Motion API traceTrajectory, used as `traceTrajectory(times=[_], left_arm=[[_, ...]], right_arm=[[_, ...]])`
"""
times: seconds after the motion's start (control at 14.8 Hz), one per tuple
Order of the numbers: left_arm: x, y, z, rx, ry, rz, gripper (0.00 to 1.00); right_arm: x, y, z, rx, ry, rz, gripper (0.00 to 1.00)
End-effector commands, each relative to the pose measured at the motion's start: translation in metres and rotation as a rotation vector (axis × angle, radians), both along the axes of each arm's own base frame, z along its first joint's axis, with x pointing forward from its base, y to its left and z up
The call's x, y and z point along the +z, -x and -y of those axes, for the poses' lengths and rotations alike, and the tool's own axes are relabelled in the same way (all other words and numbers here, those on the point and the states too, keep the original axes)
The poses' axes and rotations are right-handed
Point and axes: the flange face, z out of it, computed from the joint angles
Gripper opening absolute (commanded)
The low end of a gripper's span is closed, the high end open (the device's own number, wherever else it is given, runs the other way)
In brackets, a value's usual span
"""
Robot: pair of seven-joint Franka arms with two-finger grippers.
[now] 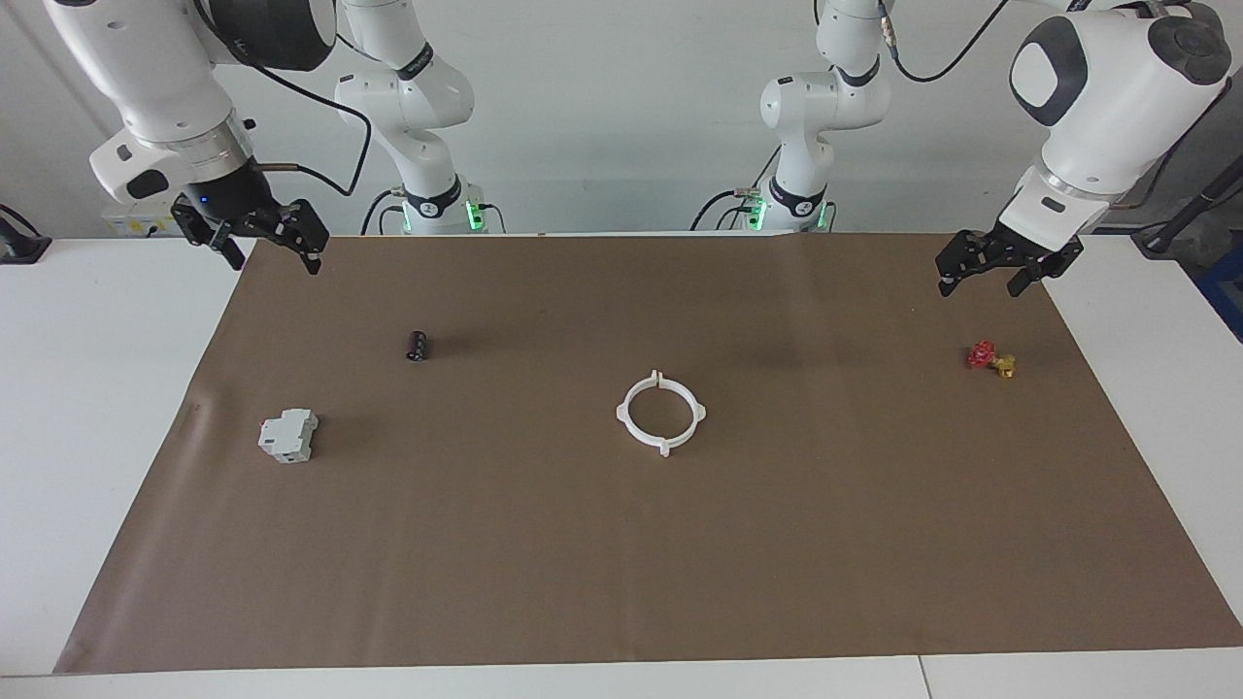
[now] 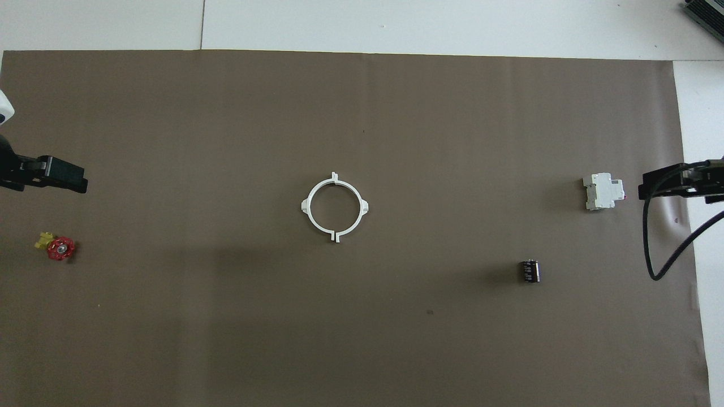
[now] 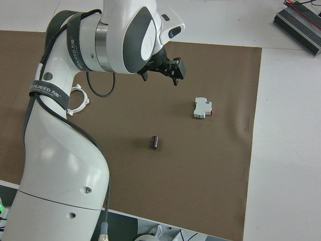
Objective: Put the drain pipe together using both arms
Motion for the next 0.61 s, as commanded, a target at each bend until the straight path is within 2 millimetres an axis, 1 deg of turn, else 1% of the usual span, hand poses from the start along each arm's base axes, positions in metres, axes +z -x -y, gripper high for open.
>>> traceTrajectory(times=[0.0, 0.07, 0.34, 0.47, 0.54], left_arm=[[0.021, 0.021, 0.010, 0.020, 0.015, 0.019, 1.00], [0.022, 0.025, 0.010, 0.023, 0.015, 0.007, 1.00], [0.047, 0.039, 0.009, 0.019, 0.017, 0.044, 1.00], [0.051, 0.043, 0.008, 0.021, 0.014, 0.033, 1.00], [0.049, 0.043, 0.008, 0.024, 0.013, 0.030, 1.00]], right_arm=[[0.002, 0.006, 0.002, 0.019, 0.002, 0.005, 1.00], [0.002, 0.006, 0.002, 0.019, 0.002, 0.003, 1.00], [0.002, 0.006, 0.002, 0.019, 0.002, 0.005, 1.00], [0.002, 0.006, 0.002, 0.019, 0.002, 0.005, 1.00], [0.002, 0.006, 0.002, 0.019, 0.002, 0.003, 1.00]])
